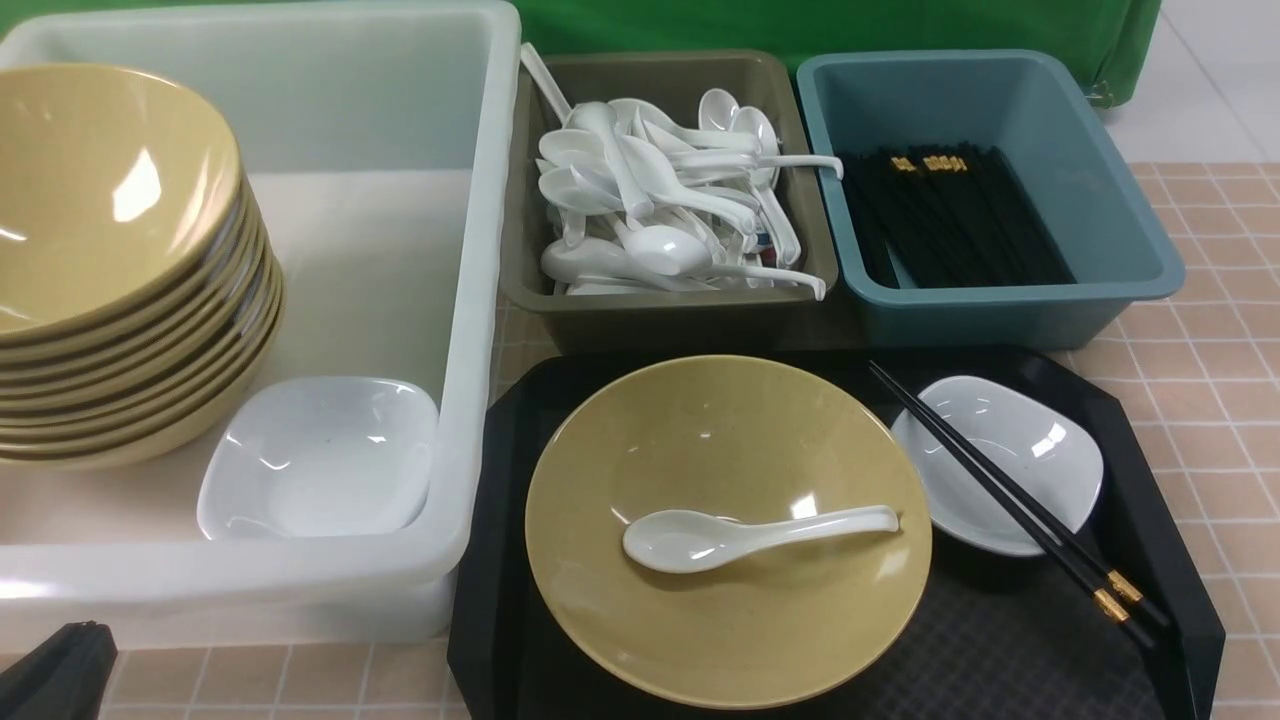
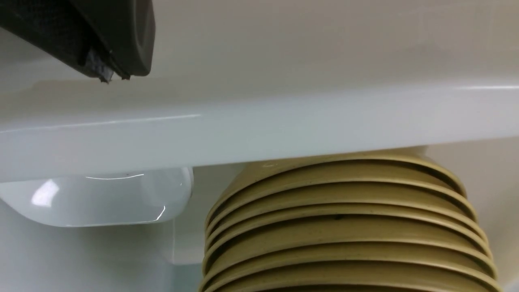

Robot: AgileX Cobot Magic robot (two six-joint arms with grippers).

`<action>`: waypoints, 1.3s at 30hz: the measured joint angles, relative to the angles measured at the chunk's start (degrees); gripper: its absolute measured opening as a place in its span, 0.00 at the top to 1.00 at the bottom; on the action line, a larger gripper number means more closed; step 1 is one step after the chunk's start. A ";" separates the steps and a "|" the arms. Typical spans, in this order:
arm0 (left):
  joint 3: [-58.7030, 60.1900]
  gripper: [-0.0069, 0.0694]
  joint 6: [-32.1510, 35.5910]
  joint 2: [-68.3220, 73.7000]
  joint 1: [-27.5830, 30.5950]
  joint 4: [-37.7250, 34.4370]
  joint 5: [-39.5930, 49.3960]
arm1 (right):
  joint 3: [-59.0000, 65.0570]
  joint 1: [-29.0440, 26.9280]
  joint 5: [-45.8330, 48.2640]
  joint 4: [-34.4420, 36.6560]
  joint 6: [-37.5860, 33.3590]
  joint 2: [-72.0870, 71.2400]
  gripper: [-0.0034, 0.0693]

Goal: On brown table put chopsticks spoon bowls plates into blue grey white boxes.
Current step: 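Move the grippers toward the tableware on the black tray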

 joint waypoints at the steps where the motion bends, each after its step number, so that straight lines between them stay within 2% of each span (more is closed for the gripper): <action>1: 0.00 0.91 0.00 0.00 0.00 0.00 0.00 | 0.00 0.00 0.00 0.00 0.00 0.00 0.63; 17: 0.00 0.91 -0.19 0.00 0.00 0.75 -0.40 | 0.00 0.00 0.00 0.00 0.04 0.00 0.63; 21: 0.00 0.91 -4.62 0.00 0.00 -8.21 -3.18 | 0.00 0.00 0.00 0.00 0.04 0.00 0.63; 25: 0.00 0.91 -17.79 0.00 0.00 -30.82 -6.59 | 0.00 0.00 -0.14 0.98 2.04 0.00 0.63; 26: 0.00 0.91 -19.61 0.00 0.00 -34.23 -6.84 | 0.00 0.00 -0.25 2.00 4.37 0.00 0.63; 27: 0.00 0.91 -22.73 0.00 0.00 -40.63 -7.26 | 0.00 0.00 -0.25 4.41 8.06 0.00 0.63; 28: 0.00 0.91 -23.13 0.00 0.00 -41.62 -7.27 | 0.00 0.00 -0.25 4.97 9.89 0.00 0.63; 29: 0.00 0.91 -25.78 0.00 0.00 -48.89 -7.77 | 0.00 0.00 -0.30 10.38 18.83 0.00 0.63; 30: 0.00 0.91 -26.20 0.00 0.00 -51.02 -7.96 | 0.00 0.00 -0.30 12.87 24.89 0.00 0.63; 31: 0.00 0.91 -26.32 0.00 0.00 -51.82 -7.95 | 0.00 0.00 -0.36 13.91 27.18 0.00 0.63; 32: 0.00 0.91 -26.20 0.00 0.00 -53.97 -8.20 | 0.00 0.00 -0.41 16.78 34.08 0.00 0.63; 33: 0.00 0.91 -26.06 0.00 -0.02 -54.29 -8.43 | 0.00 0.00 -0.48 17.42 36.37 0.00 0.63; 37: 0.00 0.91 -24.56 0.00 -0.02 -54.88 -8.55 | 0.00 0.00 -1.45 18.24 37.39 0.00 0.63; 39: 0.00 0.91 -23.52 0.00 -0.02 -54.98 -8.12 | 0.00 0.00 -1.91 18.36 34.74 0.00 0.63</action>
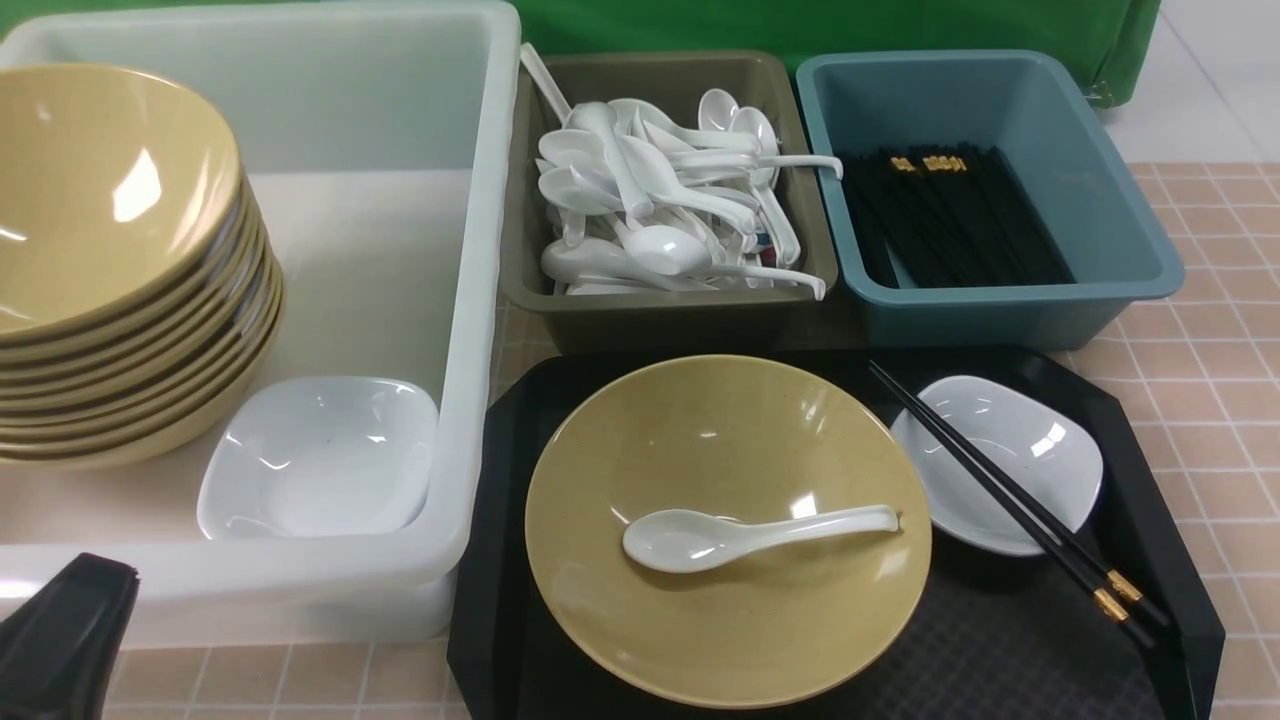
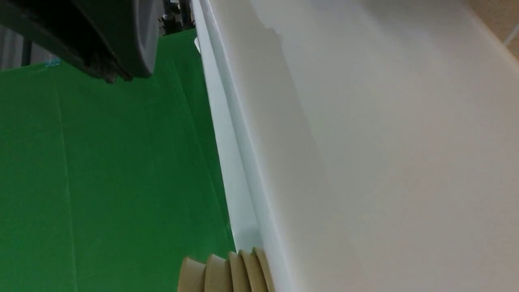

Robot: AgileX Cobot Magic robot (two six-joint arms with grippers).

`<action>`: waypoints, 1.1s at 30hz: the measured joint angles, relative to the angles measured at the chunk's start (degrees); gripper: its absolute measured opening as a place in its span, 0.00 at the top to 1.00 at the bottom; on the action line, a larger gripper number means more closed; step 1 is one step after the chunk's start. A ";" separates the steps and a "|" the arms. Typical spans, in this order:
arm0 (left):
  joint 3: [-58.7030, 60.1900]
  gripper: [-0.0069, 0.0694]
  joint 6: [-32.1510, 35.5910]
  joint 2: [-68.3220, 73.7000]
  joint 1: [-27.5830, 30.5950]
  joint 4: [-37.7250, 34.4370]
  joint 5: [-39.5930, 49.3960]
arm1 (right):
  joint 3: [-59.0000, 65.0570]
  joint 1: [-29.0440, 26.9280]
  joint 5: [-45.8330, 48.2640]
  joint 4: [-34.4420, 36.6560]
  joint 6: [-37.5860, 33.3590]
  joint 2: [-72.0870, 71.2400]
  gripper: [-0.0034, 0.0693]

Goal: On brown table put chopsticks spoon bowls plates into blue grey white boxes.
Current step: 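Move the grippers toward the tableware on the black tray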

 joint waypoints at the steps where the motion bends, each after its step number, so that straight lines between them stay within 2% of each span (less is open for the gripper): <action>1: 0.00 0.91 0.61 0.00 0.00 0.00 0.13 | 0.05 0.00 -0.29 0.07 -0.54 0.00 0.63; 7: -2.78 0.91 12.39 0.00 0.00 0.00 3.03 | -0.01 0.58 -0.28 0.32 -3.89 0.00 0.63; 9: -8.10 0.91 20.59 0.19 0.00 1.16 6.00 | -2.35 2.10 2.77 0.32 -11.00 0.00 0.64; 12: -14.53 0.91 25.92 4.46 0.00 5.39 10.78 | -7.90 4.30 6.49 0.32 -20.71 1.55 0.71; 17: -26.61 0.91 28.13 19.05 0.00 19.93 20.86 | -18.76 6.74 14.20 0.32 -33.99 13.51 0.89; 23: -42.16 0.91 28.23 39.70 -0.16 39.33 38.99 | -36.06 6.96 33.53 0.06 -58.44 37.05 0.90; 25: -45.99 0.91 28.20 45.76 -1.09 43.42 44.01 | -40.82 6.96 38.42 0.06 -63.71 43.02 0.90; 29: -50.54 0.91 28.20 53.14 -5.26 46.29 47.13 | -47.42 8.24 43.48 -0.14 -68.20 52.86 0.90; 31: -52.74 0.91 28.53 58.23 -10.69 46.29 47.45 | -51.03 10.45 43.73 -0.39 -70.25 59.16 0.90; 32: -53.04 0.91 28.63 58.94 -11.17 46.29 47.51 | -51.54 10.65 43.66 -0.38 -70.43 59.63 0.90; 33: -54.10 0.91 29.61 61.76 -14.96 46.22 47.57 | -53.51 12.57 43.02 -0.79 -71.52 63.70 0.90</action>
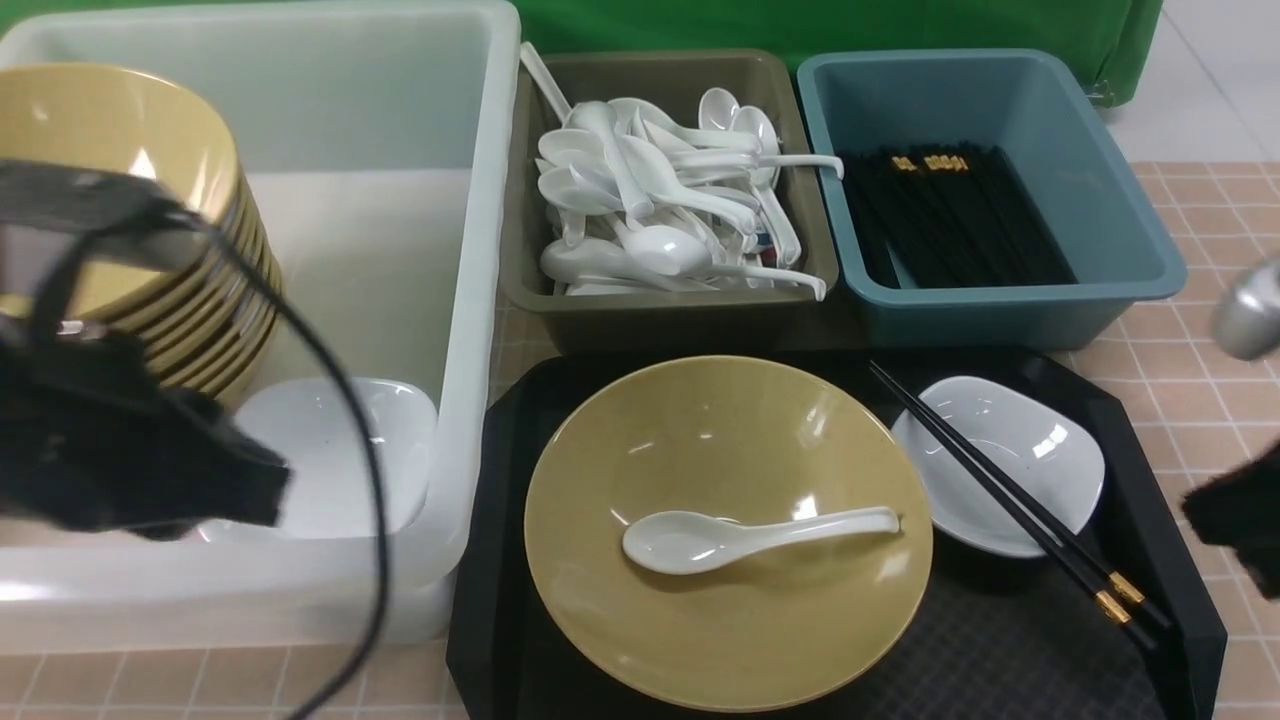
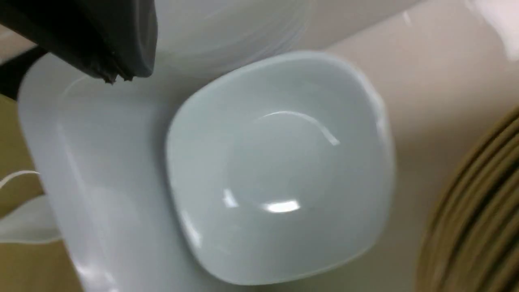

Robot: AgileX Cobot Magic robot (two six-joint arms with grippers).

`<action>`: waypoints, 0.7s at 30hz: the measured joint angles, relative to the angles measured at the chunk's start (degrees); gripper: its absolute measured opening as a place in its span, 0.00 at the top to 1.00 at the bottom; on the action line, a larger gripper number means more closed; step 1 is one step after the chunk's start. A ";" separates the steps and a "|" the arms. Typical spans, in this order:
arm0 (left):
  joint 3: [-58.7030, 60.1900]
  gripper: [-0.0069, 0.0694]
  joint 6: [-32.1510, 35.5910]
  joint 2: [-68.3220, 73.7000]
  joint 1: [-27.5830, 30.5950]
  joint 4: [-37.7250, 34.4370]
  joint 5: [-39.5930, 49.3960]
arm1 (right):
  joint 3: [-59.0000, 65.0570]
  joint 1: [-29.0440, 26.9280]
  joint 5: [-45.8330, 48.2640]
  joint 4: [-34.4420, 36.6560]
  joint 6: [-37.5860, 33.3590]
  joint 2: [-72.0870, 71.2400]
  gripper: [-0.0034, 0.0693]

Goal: On brown table put chopsticks spoon bowls plates into blue grey white boxes.
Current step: 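Move the grippers toward the tableware on the black tray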

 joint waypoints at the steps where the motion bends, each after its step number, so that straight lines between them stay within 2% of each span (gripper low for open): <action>1: -0.87 0.91 0.29 1.77 -2.36 0.00 0.00 | -1.23 1.06 -0.70 -0.27 -0.51 2.23 0.89; 6: -7.08 0.91 0.77 10.23 -11.90 0.77 -0.06 | -7.57 4.26 -4.05 -2.56 -0.66 13.04 0.84; 10: -12.47 0.91 1.50 16.53 -16.98 1.25 -0.48 | -12.52 4.68 -4.55 -3.30 -0.66 22.05 0.68; 11: -12.86 0.91 1.58 17.05 -17.30 1.25 -0.54 | -12.72 4.68 -4.55 -3.39 -0.66 22.48 0.67; 13: -13.98 0.91 2.37 18.72 -18.23 1.25 -0.85 | -14.44 4.68 -4.86 -3.71 -0.66 26.26 0.56; 15: -14.47 0.91 3.52 20.95 -18.76 1.31 -2.06 | -16.97 4.68 -5.12 -5.09 -0.66 31.21 0.40; 16: -14.47 0.91 3.58 21.06 -18.76 1.37 -2.06 | -16.97 4.68 -5.12 -5.23 -0.66 31.55 0.39; 18: -14.47 0.91 4.62 22.66 -18.81 2.03 -3.10 | -18.92 4.72 -5.41 -7.38 0.46 35.87 0.27; 21: -14.47 0.91 4.75 23.98 -18.83 2.28 -3.44 | -19.93 4.72 -5.48 -8.93 1.40 38.76 0.22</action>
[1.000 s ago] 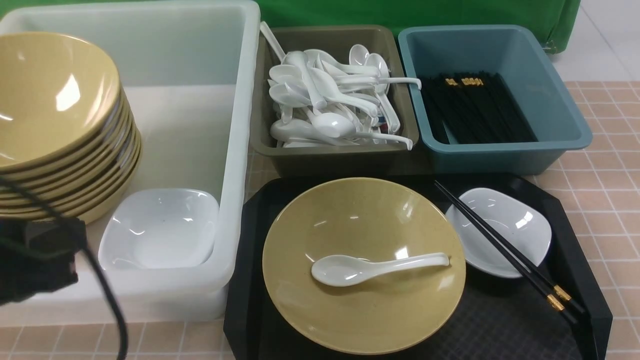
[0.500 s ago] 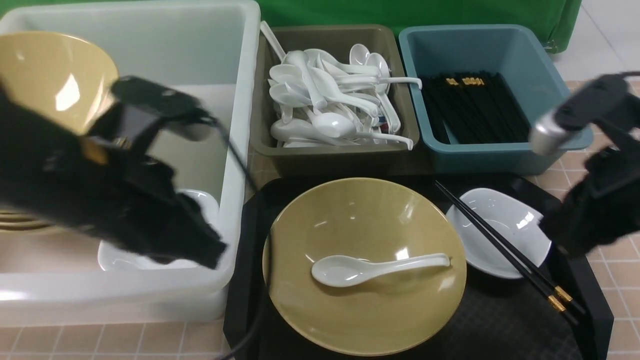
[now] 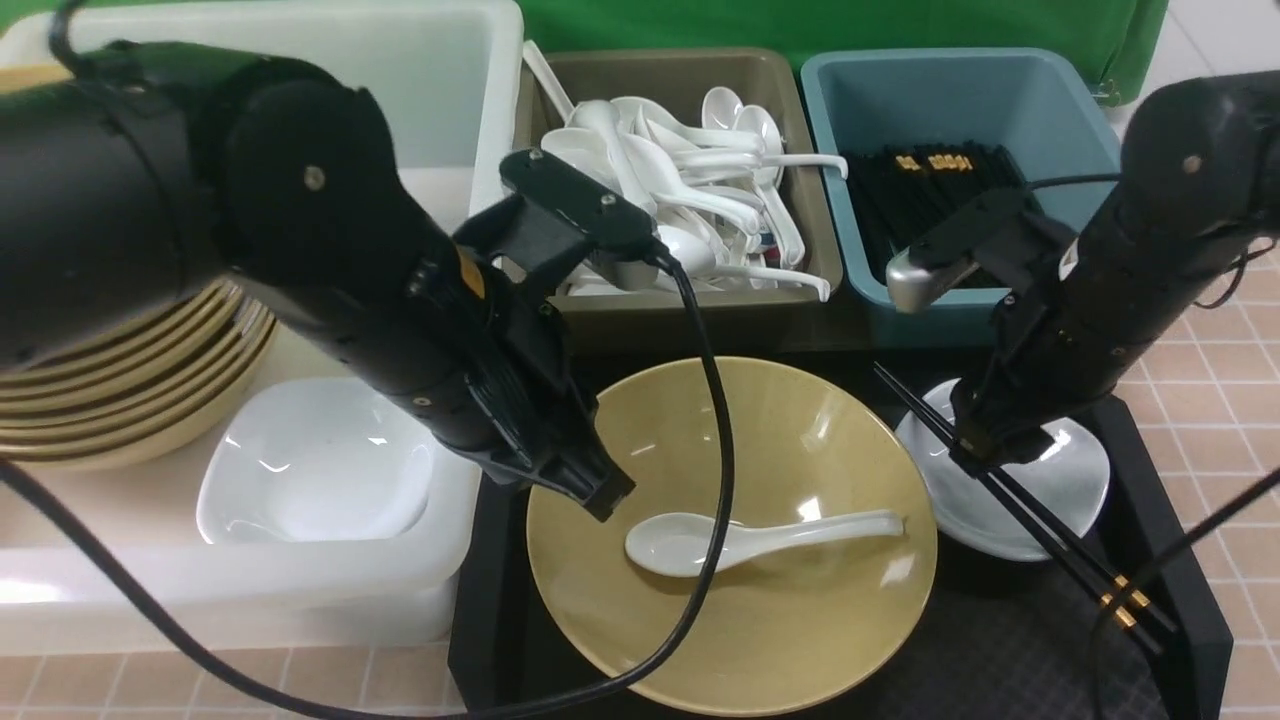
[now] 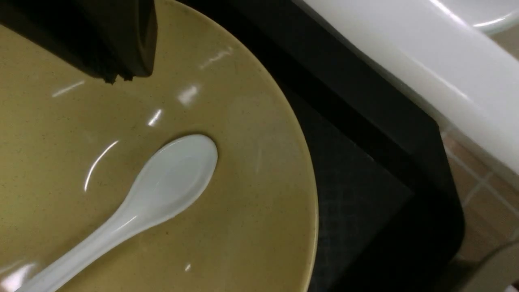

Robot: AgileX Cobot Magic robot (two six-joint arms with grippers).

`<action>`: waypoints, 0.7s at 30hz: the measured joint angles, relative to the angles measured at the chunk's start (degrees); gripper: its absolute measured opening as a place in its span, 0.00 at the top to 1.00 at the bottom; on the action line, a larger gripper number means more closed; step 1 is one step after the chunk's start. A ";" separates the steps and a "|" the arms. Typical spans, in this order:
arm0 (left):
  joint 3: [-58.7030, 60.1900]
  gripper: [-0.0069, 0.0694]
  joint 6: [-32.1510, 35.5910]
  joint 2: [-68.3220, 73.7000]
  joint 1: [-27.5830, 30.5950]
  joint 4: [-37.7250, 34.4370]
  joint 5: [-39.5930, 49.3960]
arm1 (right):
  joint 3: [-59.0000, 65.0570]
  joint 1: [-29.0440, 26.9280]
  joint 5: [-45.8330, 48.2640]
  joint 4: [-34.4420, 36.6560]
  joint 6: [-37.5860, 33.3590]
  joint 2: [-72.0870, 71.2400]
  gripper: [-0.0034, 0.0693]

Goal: On brown table put chopsticks spoon bowls plates into blue grey white boxes.
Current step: 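Move the grippers toward the tableware on the black tray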

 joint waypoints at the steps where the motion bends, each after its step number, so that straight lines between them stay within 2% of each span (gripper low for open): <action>1: 0.00 0.91 0.00 0.35 0.00 0.04 -0.02 | -0.04 0.00 0.00 -0.18 0.13 0.80 0.21; 6: 0.00 0.91 0.21 1.87 0.00 0.13 -0.62 | -0.16 0.00 0.19 -0.31 1.09 4.10 0.23; 7: 0.00 0.91 0.21 2.08 0.00 0.12 -0.83 | -0.16 0.00 0.32 -0.31 1.37 4.43 0.25; 9: 0.00 0.91 0.21 2.36 0.00 0.92 -0.93 | -0.16 0.00 1.01 -0.31 2.48 4.85 0.34; 10: 0.00 0.91 0.21 2.44 0.00 1.08 -0.93 | -0.16 0.00 1.09 -0.31 2.57 4.85 0.36; 15: -0.02 0.91 0.21 2.45 0.00 2.20 -1.11 | -0.33 0.00 2.67 -0.31 4.42 4.36 0.73; 21: -0.02 0.91 0.21 2.45 0.00 2.26 -2.19 | -0.33 0.00 5.23 -0.37 5.00 -0.17 0.74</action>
